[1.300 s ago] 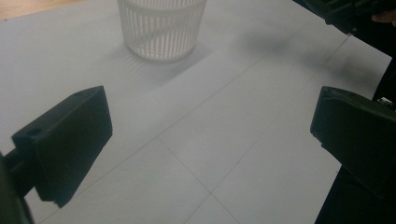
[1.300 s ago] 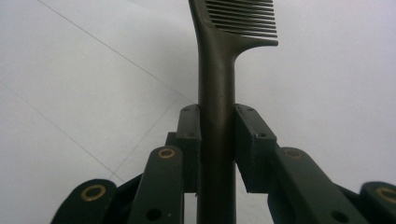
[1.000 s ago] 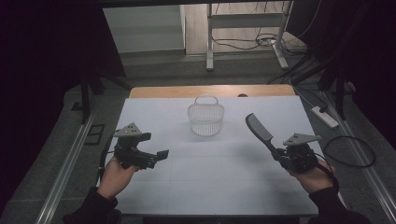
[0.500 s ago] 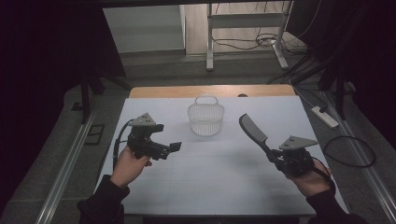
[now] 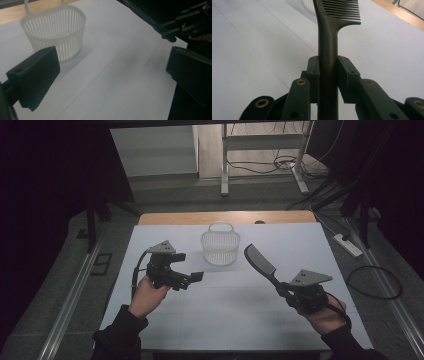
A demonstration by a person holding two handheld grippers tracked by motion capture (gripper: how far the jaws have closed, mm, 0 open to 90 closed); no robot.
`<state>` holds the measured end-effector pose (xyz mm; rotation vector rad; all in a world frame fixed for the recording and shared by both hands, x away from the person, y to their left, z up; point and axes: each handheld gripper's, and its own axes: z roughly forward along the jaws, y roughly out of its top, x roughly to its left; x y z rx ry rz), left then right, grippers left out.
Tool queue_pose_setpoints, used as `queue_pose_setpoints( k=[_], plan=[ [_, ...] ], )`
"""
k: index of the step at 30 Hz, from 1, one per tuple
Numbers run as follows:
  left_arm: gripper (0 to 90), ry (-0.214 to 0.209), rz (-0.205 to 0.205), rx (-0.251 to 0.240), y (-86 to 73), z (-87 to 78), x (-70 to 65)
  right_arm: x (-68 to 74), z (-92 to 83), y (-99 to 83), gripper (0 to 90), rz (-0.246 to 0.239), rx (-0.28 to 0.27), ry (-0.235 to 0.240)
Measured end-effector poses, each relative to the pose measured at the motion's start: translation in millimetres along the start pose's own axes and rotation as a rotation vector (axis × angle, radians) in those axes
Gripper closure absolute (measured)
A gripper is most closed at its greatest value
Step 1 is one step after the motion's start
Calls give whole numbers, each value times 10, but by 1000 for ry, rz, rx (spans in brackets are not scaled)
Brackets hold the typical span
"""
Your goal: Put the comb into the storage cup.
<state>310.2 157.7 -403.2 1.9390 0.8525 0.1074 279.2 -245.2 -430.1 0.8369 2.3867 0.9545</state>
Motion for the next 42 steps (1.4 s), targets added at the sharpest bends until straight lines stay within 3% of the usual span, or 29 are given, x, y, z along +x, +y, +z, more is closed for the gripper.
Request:
queue_pose_setpoints(
  k=[9, 31, 37, 40, 42],
  plan=[
    [0, -10, -25, 4, -1, 91, -30, 150, 41, 67, 723, -40, -27, 20],
    [0, -94, -66, 17, 6, 265, -61, 434, 109, 189, 723, -110, -89, 62],
    [0, -132, -95, 9, 21, 329, -71, 510, 119, 216, 723, -126, -103, 73],
    [0, -142, -96, 10, 26, 347, -73, 548, 126, 228, 723, -140, -109, 78],
    [0, -141, -71, 27, 30, 378, -85, 577, 131, 234, 723, -147, -112, 82]
  ],
)
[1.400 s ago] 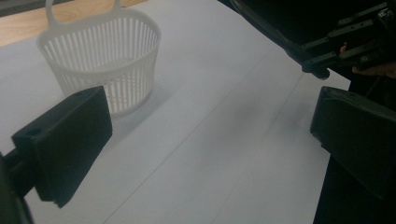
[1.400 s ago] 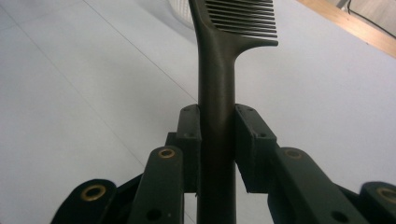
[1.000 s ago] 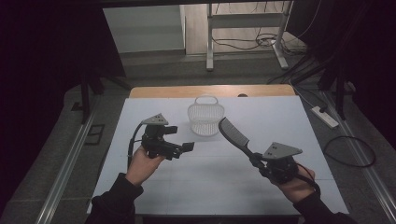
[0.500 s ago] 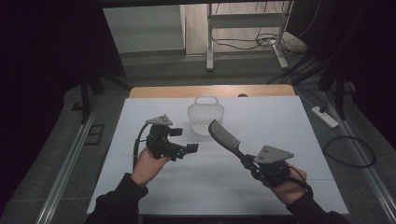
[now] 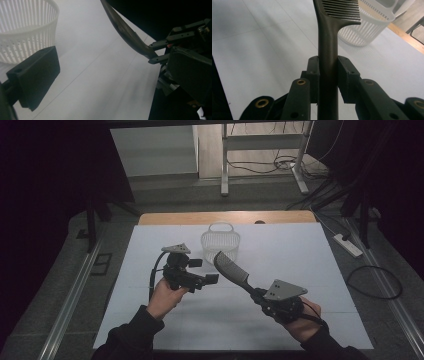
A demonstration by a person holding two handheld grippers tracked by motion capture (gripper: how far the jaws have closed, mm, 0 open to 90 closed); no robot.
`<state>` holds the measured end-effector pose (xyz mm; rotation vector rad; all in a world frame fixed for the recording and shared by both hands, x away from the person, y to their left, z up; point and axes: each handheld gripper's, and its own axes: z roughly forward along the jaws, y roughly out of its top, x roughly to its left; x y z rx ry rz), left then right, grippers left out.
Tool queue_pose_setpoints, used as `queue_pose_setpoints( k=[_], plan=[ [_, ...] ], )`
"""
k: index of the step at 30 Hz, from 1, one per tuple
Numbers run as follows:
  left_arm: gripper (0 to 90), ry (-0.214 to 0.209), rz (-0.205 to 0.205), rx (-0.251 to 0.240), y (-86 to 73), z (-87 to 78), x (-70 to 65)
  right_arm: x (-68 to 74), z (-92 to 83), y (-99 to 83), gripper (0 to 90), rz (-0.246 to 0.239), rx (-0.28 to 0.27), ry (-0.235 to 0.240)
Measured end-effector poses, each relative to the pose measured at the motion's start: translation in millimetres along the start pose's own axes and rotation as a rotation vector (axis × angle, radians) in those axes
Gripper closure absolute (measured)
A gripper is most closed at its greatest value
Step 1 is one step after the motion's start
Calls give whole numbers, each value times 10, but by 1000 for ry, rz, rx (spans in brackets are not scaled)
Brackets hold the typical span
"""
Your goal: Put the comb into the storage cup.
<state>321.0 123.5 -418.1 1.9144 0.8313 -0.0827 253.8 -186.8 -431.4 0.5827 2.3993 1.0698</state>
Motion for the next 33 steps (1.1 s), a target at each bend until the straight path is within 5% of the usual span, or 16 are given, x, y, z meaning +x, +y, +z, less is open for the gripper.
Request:
queue_pose_setpoints(
  k=[14, 20, 25, 33],
  plan=[
    [0, -86, -67, 10, -7, 114, 12, 147, 34, 49, 723, -63, -18, 3],
    [18, -89, -75, 17, 2, 106, -2, 162, 41, 47, 723, -79, -14, -12],
    [241, -130, -87, 9, -2, 64, 2, 158, 34, 40, 723, -88, -16, -27],
    [587, -211, -168, 11, -12, 51, 24, 161, 39, 31, 723, -108, -15, -46]
  ],
)
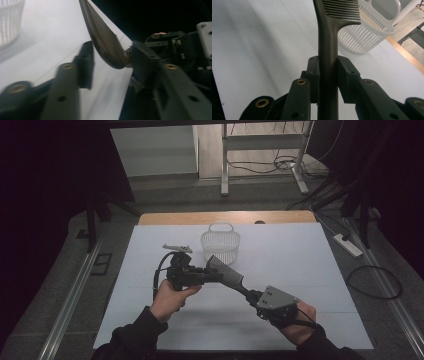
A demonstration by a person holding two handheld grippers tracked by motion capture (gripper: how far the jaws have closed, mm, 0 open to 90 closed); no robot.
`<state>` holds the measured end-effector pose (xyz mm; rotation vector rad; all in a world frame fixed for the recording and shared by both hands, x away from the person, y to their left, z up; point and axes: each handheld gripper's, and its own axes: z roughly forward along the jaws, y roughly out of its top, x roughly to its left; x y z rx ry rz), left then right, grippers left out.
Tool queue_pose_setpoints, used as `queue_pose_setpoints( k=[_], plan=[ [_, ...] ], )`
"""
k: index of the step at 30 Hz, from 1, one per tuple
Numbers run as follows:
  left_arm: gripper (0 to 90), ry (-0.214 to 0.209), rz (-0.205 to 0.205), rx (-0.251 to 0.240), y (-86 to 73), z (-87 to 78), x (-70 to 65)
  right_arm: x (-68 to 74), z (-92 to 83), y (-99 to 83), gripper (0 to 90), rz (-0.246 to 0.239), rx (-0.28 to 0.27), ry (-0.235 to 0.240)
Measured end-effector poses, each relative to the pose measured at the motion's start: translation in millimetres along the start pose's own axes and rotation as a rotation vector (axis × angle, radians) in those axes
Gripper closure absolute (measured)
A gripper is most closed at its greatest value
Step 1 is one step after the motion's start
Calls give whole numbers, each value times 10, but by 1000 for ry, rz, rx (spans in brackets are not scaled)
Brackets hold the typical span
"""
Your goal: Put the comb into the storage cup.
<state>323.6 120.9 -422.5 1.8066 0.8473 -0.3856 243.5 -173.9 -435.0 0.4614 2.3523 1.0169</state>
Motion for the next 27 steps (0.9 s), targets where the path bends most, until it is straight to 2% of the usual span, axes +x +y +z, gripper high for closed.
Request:
queue_pose_setpoints(
  k=[2, 8, 9, 12, 16, 20, 21, 23, 27],
  plan=[
    [681, -7, -12, -2, -7, -2, 8, 1, 1, -1, 723, -1, 2, -3],
    [812, -133, -112, -17, -28, 2, 76, 1, 24, -17, 721, -15, 6, -8],
    [827, -141, -122, -17, -31, 7, 77, 8, 29, -22, 721, -23, 7, -20],
    [835, -143, -122, -19, -33, 5, 71, 8, 39, -29, 717, -30, 9, -24],
    [837, -142, -111, -24, -34, -1, 65, -9, 42, -31, 706, -16, 0, -10],
    [837, -136, -96, -23, -28, -12, 60, -32, 40, -34, 649, 5, 0, 1],
    [838, -136, -94, -27, -27, -17, 55, -47, 40, -34, 602, 25, -1, 6],
    [837, -133, -82, -29, -20, -23, 44, -59, 41, -35, 555, 34, 1, 9],
    [838, -103, -53, -30, -9, -43, 13, -78, 36, -34, 461, 61, -6, 24]
  ],
)
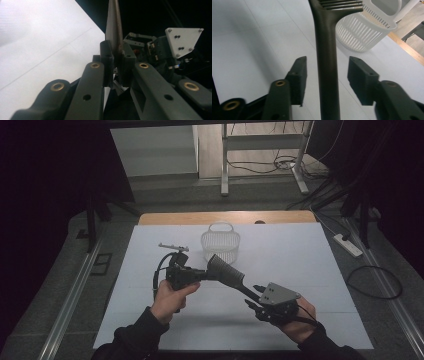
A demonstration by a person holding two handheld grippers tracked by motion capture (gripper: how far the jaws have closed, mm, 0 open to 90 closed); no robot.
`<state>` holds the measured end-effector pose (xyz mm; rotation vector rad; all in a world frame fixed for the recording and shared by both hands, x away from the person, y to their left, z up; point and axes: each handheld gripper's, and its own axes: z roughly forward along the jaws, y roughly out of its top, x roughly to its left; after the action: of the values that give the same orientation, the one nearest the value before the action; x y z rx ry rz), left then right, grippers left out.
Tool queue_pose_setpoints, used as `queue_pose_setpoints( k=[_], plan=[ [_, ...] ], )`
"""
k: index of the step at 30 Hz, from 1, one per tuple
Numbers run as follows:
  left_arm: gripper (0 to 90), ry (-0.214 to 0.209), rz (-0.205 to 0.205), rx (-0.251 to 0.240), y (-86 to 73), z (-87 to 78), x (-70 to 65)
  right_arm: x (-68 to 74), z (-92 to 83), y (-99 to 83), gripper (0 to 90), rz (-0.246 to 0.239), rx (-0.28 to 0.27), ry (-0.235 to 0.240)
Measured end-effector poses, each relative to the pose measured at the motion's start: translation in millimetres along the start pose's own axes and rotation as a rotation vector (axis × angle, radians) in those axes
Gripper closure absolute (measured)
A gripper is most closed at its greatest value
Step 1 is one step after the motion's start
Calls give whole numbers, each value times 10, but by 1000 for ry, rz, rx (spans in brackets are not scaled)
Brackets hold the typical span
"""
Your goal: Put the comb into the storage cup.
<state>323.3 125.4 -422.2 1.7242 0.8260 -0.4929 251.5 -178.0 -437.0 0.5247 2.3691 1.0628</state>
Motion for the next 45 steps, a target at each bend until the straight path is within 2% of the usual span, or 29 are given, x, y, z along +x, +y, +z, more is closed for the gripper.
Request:
queue_pose_setpoints(
  k=[5, 7, 12, 19, 27, 39, 45],
  plan=[
    [837, 26, 21, -6, 11, -38, -15, -54, 6, -7, 334, 46, 18, 36],
    [837, 41, 27, -10, 15, -51, -22, -71, 16, -23, 290, 61, 34, 35],
    [837, 65, 51, -15, 22, -80, -36, -129, 29, -48, 256, 128, 66, 62],
    [837, 83, 76, -17, 32, -113, -54, -205, 23, -83, 201, 188, 79, 94],
    [837, 131, 95, -18, 45, -171, -58, -329, 23, -176, 146, 278, 110, 130],
    [836, 180, 118, -33, 86, -297, -69, -384, -25, -242, 72, 281, 129, 125],
    [836, 190, 116, -37, 91, -353, -44, -382, -27, -285, 20, 252, 153, 117]
  ],
)
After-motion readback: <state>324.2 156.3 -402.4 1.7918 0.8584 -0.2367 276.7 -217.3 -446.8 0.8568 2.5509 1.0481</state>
